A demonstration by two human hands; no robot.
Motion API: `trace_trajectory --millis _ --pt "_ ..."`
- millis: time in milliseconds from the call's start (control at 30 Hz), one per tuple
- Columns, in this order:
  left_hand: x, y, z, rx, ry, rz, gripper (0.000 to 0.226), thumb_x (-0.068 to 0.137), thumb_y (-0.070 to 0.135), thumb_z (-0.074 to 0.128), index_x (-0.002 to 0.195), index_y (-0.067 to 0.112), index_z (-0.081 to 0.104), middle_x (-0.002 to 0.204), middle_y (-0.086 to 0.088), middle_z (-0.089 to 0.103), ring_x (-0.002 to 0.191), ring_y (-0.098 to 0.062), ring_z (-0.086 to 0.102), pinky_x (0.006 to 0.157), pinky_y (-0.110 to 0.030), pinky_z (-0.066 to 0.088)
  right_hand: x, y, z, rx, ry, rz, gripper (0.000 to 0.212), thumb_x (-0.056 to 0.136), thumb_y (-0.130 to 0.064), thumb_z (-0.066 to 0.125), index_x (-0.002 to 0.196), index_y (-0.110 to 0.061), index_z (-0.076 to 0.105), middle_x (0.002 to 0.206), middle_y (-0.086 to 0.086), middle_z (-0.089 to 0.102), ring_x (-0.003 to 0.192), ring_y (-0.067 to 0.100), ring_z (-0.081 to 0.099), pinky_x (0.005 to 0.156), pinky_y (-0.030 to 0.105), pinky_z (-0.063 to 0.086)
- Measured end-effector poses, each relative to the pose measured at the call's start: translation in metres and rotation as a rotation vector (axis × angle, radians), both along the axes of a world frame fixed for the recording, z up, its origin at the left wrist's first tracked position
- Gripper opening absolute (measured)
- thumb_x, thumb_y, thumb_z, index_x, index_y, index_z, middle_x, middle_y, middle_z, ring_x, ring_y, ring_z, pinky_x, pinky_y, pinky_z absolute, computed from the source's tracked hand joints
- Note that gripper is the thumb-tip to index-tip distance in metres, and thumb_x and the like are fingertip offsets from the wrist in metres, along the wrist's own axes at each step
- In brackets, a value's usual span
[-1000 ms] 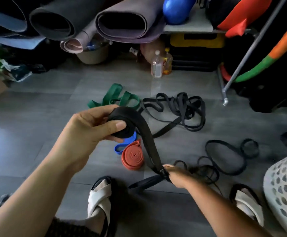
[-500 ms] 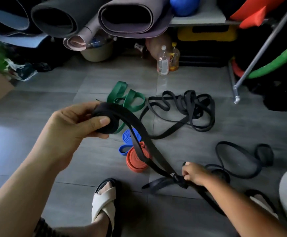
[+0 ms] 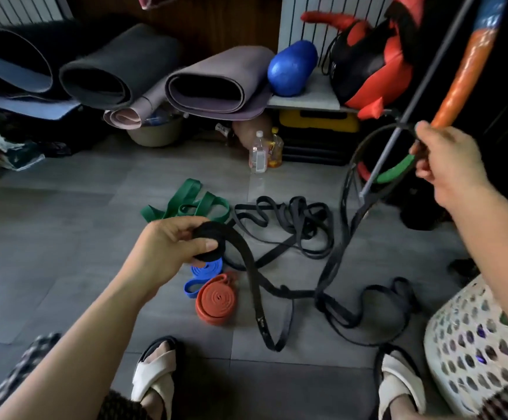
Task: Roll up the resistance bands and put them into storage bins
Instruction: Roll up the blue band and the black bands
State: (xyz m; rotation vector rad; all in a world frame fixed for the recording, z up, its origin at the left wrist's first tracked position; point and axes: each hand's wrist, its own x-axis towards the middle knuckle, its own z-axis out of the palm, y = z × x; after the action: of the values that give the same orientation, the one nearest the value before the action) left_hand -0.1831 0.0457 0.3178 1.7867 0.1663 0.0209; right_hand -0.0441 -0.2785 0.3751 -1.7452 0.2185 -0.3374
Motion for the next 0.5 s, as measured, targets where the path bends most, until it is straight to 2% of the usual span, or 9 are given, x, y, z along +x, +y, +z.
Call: trace_trajectory --millis 67,100,133,167,233,300,333,400,500 --pt "0.000 -0.012 0.003 0.009 -0.014 -0.026 0.029 0.074 -0.007 0.068 0.088 0.018 0.069 0.073 0.000 0.072 0.067 -0.016 0.069 0.061 -0.021 0.056 -0.005 -0.003 -0.007 -0.488 0.112 -0.012 0.021 0.091 -0.030 0.052 0.084 -0.011 0.056 0.091 0.014 0.057 0.074 0.018 0.066 0.059 0.026 0.047" --pt "0.000 -0.020 0.006 0.012 -0.021 -0.050 0.030 0.073 -0.007 0.069 0.087 0.020 0.069 0.074 0.000 0.072 0.068 -0.016 0.069 0.062 -0.022 0.057 -0.016 0.002 -0.010 -0.642 0.151 -0.011 0.027 0.089 -0.030 0.055 0.102 -0.007 0.058 0.108 0.019 0.054 0.094 0.028 0.062 0.076 0.034 0.049" --pt "-0.001 -0.027 0.009 0.015 -0.030 -0.082 0.031 0.073 -0.007 0.069 0.084 0.023 0.068 0.072 0.002 0.072 0.067 -0.016 0.068 0.062 -0.023 0.057 -0.029 0.012 -0.013 -0.697 0.142 0.056 0.037 0.088 -0.028 0.059 0.116 -0.006 0.055 0.118 0.019 0.052 0.101 0.032 0.058 0.087 0.037 0.046" --pt "-0.001 -0.035 0.011 0.022 -0.040 -0.114 0.034 0.073 -0.007 0.070 0.081 0.026 0.067 0.070 0.004 0.071 0.065 -0.014 0.068 0.061 -0.022 0.057 -0.046 0.027 -0.015 -0.668 0.085 0.189 0.037 0.086 -0.026 0.061 0.119 -0.008 0.056 0.117 0.014 0.054 0.101 0.027 0.058 0.091 0.037 0.045" --pt "0.000 -0.047 0.014 0.050 -0.061 -0.154 0.036 0.072 -0.006 0.071 0.077 0.029 0.066 0.071 0.003 0.070 0.063 -0.014 0.067 0.059 -0.022 0.057 -0.087 0.063 -0.016 -0.512 0.023 0.562 0.028 0.083 -0.024 0.063 0.110 -0.018 0.062 0.106 -0.003 0.060 0.096 0.008 0.059 0.087 0.023 0.046" --pt "0.002 -0.056 0.016 0.067 -0.090 -0.168 0.038 0.072 -0.005 0.072 0.075 0.032 0.066 0.073 0.002 0.071 0.066 -0.015 0.066 0.060 -0.023 0.057 -0.116 0.090 -0.026 -0.456 0.079 0.825 0.040 0.077 -0.030 0.068 0.115 -0.026 0.058 0.106 -0.014 0.060 0.099 -0.003 0.056 0.085 0.013 0.044" --pt "0.003 -0.058 0.016 0.065 -0.092 -0.174 0.038 0.072 -0.004 0.072 0.075 0.033 0.066 0.071 0.005 0.070 0.066 -0.014 0.066 0.060 -0.021 0.057 -0.124 0.097 -0.033 -0.445 0.068 0.843 0.045 0.074 -0.032 0.070 0.117 -0.029 0.056 0.107 -0.016 0.060 0.099 -0.004 0.057 0.085 0.012 0.044" --pt "0.004 -0.062 0.019 0.030 -0.081 -0.202 0.036 0.072 -0.004 0.072 0.077 0.031 0.067 0.073 0.005 0.070 0.067 -0.010 0.066 0.061 -0.020 0.056 -0.126 0.099 -0.044 -0.353 0.009 0.731 0.038 0.071 -0.030 0.072 0.107 -0.032 0.058 0.100 -0.015 0.065 0.094 -0.004 0.060 0.082 0.013 0.046" --pt "0.008 -0.065 0.021 -0.072 -0.049 -0.233 0.032 0.073 -0.006 0.070 0.079 0.025 0.069 0.079 -0.003 0.070 0.070 -0.012 0.067 0.061 -0.026 0.058 -0.116 0.088 -0.047 -0.203 0.042 0.673 0.033 0.065 -0.036 0.069 0.097 -0.027 0.064 0.093 -0.007 0.069 0.086 0.000 0.064 0.079 0.016 0.050"
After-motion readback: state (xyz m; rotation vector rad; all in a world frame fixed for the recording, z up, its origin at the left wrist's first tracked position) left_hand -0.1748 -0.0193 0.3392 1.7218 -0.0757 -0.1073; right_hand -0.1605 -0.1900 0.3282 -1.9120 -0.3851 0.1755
